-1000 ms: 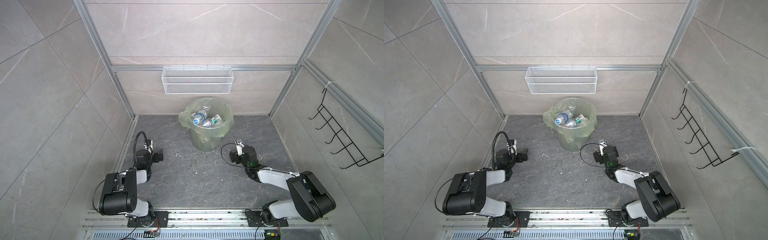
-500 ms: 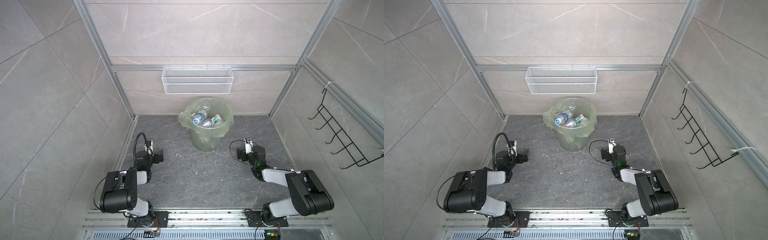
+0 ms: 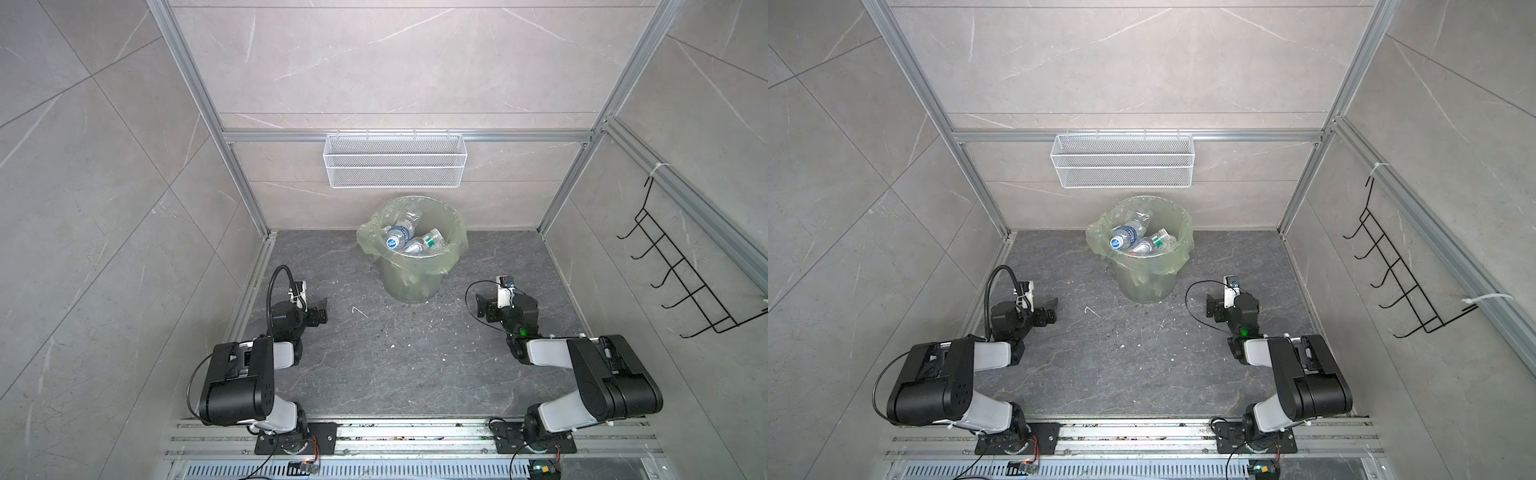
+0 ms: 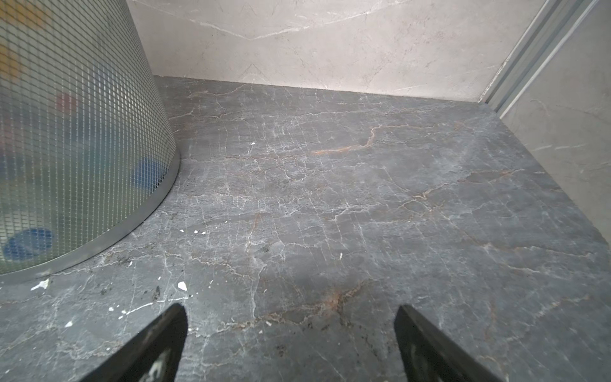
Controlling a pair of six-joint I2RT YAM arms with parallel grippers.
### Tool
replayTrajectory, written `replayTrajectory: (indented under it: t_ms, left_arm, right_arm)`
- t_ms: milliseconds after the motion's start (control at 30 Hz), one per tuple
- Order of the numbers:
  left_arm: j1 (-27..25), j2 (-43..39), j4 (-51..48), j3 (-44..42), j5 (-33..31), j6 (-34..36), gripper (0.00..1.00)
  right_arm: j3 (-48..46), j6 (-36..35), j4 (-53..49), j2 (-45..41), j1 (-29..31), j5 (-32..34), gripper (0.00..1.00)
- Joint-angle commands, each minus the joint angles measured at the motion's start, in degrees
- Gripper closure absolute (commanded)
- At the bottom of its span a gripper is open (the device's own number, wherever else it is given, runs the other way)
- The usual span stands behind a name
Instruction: Throw the plastic bottles in the bin
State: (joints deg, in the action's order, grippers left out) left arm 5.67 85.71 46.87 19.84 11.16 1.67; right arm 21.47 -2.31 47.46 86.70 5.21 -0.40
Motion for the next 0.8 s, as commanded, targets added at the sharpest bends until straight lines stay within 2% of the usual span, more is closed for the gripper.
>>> replayTrajectory:
  t_ms: [0,767]
  left_arm:
    - [0.3,0.2,3.8,-0.4,1.4,0.3,0.00]
    - [0.4,0.2,3.8,-0.3,1.4,0.3,0.00]
  right_arm:
    - [-0.3,1.1,1.5,0.1,0.0,0.4,0.00]
    - [-0.3,0.8,1.4,0.1,-0.1,0.4,0.00]
